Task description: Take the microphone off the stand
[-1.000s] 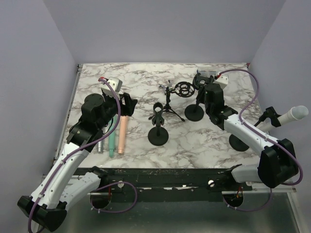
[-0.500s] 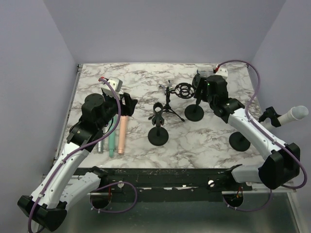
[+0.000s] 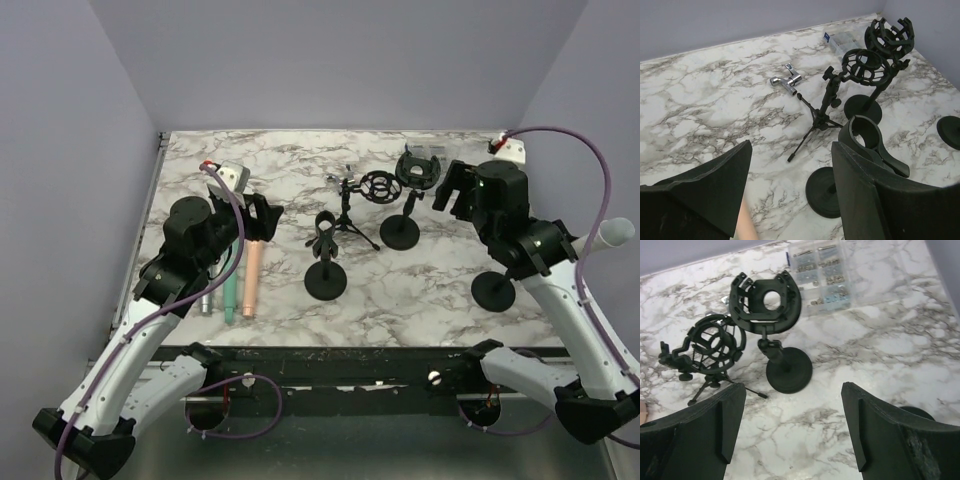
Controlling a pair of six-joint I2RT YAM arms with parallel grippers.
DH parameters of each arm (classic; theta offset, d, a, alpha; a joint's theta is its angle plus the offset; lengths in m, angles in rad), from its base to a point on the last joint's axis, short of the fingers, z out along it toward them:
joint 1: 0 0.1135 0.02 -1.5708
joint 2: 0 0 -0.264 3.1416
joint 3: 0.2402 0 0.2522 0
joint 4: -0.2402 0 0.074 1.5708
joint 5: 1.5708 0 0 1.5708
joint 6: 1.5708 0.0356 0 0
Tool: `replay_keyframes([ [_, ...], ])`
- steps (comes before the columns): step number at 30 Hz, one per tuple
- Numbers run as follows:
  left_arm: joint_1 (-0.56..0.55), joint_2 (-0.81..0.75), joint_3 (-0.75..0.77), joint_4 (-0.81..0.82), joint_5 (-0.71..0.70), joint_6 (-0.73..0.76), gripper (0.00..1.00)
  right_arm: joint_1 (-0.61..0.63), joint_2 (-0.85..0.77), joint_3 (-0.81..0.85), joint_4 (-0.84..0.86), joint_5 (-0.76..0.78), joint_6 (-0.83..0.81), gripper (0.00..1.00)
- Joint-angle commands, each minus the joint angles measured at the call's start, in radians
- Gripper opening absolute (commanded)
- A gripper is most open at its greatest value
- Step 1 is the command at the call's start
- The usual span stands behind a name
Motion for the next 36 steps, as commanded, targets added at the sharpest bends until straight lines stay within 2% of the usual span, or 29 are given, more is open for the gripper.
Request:
replay_keyframes([
  [1, -0.012, -0.034, 0.01, -0.012, 0.024, -0.014, 0.67, -0.003, -0.081, 0.066, -0.271, 0.113, 0.036, 0.85],
  [7, -0.028, -0.045, 0.009, -0.012, 0.023, -0.015, 0.67, -0.004, -0.142, 0.041, -0.478, 0.346, 0.251, 0.85],
  [14, -0.053, -0.055, 0.007, -0.016, -0.011, 0.0, 0.67, -0.003, -0.168, -0.102, -0.454, 0.51, 0.412, 0.86],
  [17, -0.063, -0.063, 0.004, -0.014, -0.027, 0.007, 0.68, -0.003, -0.198, -0.161, -0.398, 0.525, 0.445, 0.87],
  [23, -0.07, -0.065, 0.0, -0.014, -0.044, 0.015, 0.69, -0.003, -0.214, -0.24, -0.369, 0.661, 0.497, 0.88],
  [33, -0.081, -0.054, -0.004, -0.011, -0.049, 0.022, 0.69, -0.003, -0.213, -0.383, -0.124, 0.79, 0.373, 0.91],
  [36, -0.083, -0.048, -0.005, -0.01, -0.049, 0.026, 0.69, -0.002, -0.21, -0.392, -0.099, 0.821, 0.365, 0.86],
])
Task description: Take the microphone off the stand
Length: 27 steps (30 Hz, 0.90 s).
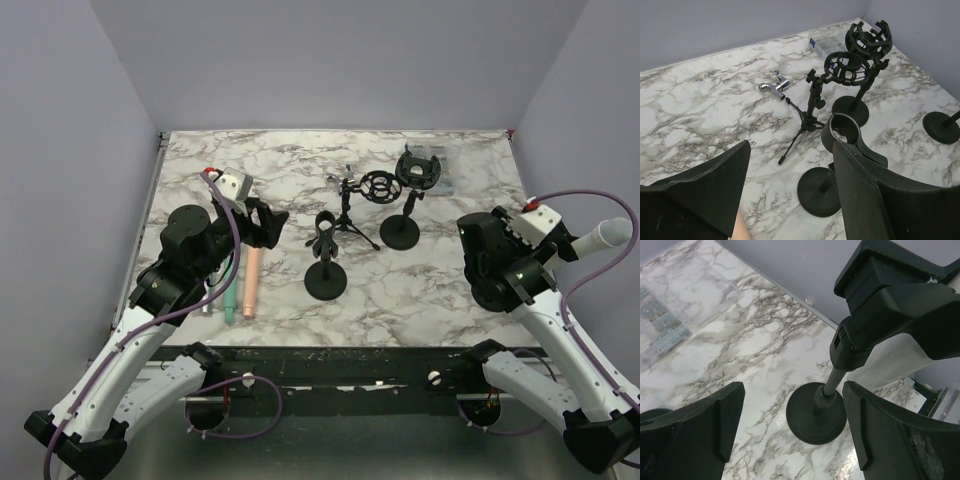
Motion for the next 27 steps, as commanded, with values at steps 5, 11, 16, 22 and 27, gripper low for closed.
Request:
replay_keyframes([
  [5, -0.008, 0.015, -0.006, -0.004, -0.024, 0.015, 0.69, -0.006, -0.02, -0.048, 0.158, 0.156, -0.05, 0.85],
  [11, -0.009, 0.025, -0.005, -0.005, -0.024, 0.015, 0.69, -0.022, -0.033, -0.075, 0.191, 0.162, -0.07, 0.85],
  [16, -0.011, 0.027, -0.009, -0.003, -0.024, 0.016, 0.69, -0.063, -0.033, -0.122, 0.292, 0.128, -0.128, 0.86],
  [22, -0.018, 0.026, -0.009, -0.004, -0.051, 0.019, 0.69, -0.171, 0.001, -0.14, 0.429, 0.03, -0.237, 0.86],
  [27, -0.025, 0.029, -0.009, -0.003, -0.051, 0.019, 0.69, -0.191, 0.016, -0.15, 0.479, -0.018, -0.27, 0.79],
])
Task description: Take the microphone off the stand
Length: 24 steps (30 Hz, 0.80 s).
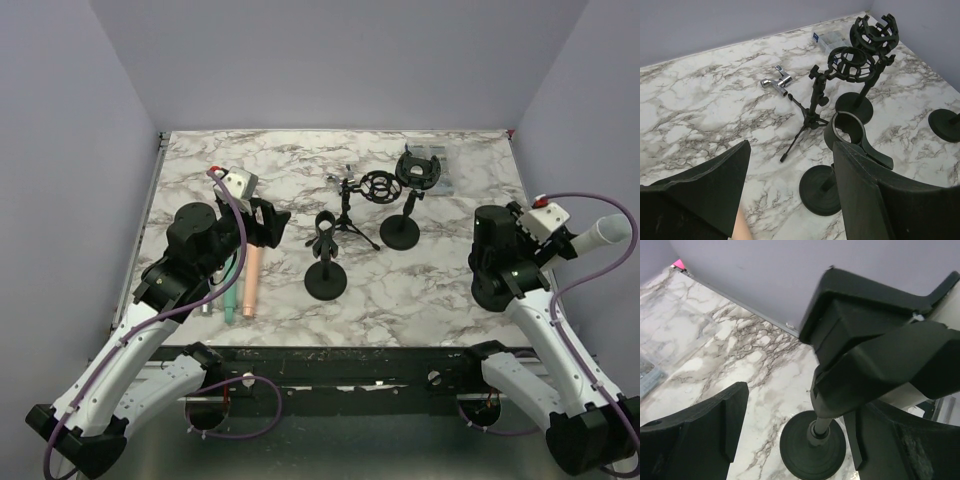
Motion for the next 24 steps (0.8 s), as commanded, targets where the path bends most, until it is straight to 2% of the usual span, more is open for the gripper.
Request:
replay_keyframes([
  [1, -0.01, 0.002, -0.009, -0.003, -0.026, 0.012, 0.69, -0.012, 0.008, -0.018, 0.096, -0.058, -0.062, 0.76],
  [7, -0.011, 0.003, -0.009, -0.003, -0.025, 0.014, 0.69, -0.012, 0.001, -0.028, 0.139, -0.104, -0.107, 0.66],
  [10, -0.011, 0.003, -0.008, -0.004, -0.026, 0.015, 0.69, -0.012, -0.015, -0.04, 0.153, -0.151, -0.117, 0.56],
  [15, -0.012, 0.004, -0.009, -0.004, -0.029, 0.015, 0.69, -0.012, -0.024, -0.065, 0.166, -0.197, -0.123, 0.29],
  [19, -0.012, 0.005, -0.009, -0.004, -0.028, 0.015, 0.69, -0.012, -0.047, -0.066, 0.169, -0.247, -0.136, 0.13],
  [21, -0.012, 0.005, -0.007, -0.004, -0.026, 0.015, 0.69, -0.012, -0.075, -0.078, 0.203, -0.303, -0.161, 0.07],
  [24, -0.013, 0.005, -0.008, -0.005, -0.027, 0.015, 0.69, -0.012, -0.134, -0.116, 0.281, -0.464, -0.208, 0.03],
])
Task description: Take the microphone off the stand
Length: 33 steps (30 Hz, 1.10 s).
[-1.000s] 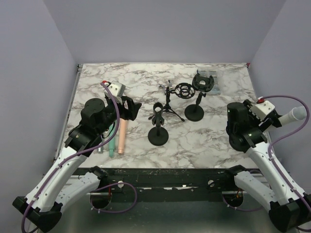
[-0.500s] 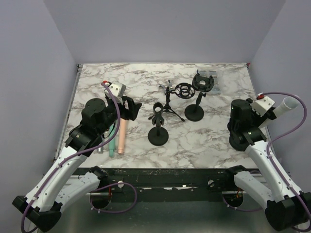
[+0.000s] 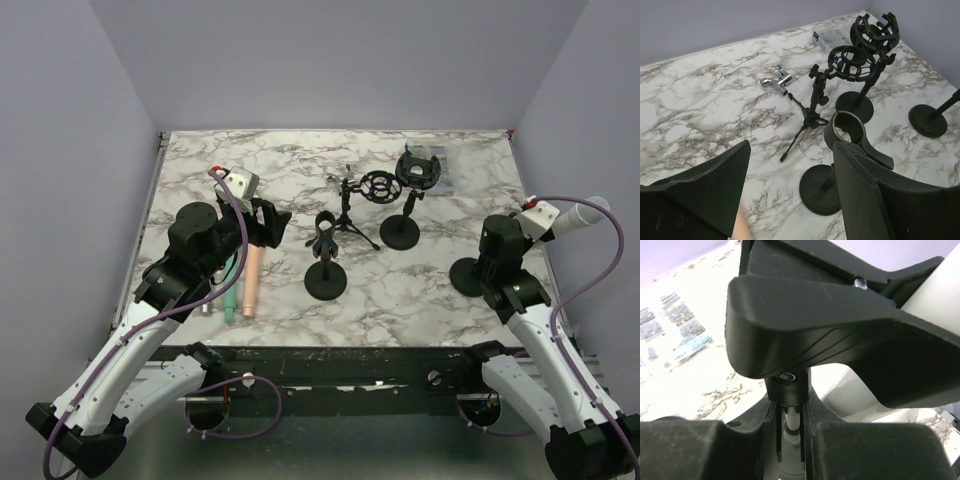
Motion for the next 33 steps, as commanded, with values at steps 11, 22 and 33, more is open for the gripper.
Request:
replay_keyframes([
  [11, -0.005, 0.015, -0.008, -0.007, -0.027, 0.018, 0.69, 0.014, -0.034, -0.056, 0.082, -0.529, 0.016, 0.01],
  [22, -0.006, 0.048, -0.005, -0.012, -0.029, 0.019, 0.69, 0.278, 0.022, -0.026, 0.086, -0.374, 0.027, 0.01],
  [33, -0.006, 0.068, -0.007, -0.017, -0.049, 0.028, 0.69, 0.718, 0.32, 0.161, -0.061, 0.083, 0.212, 0.07],
])
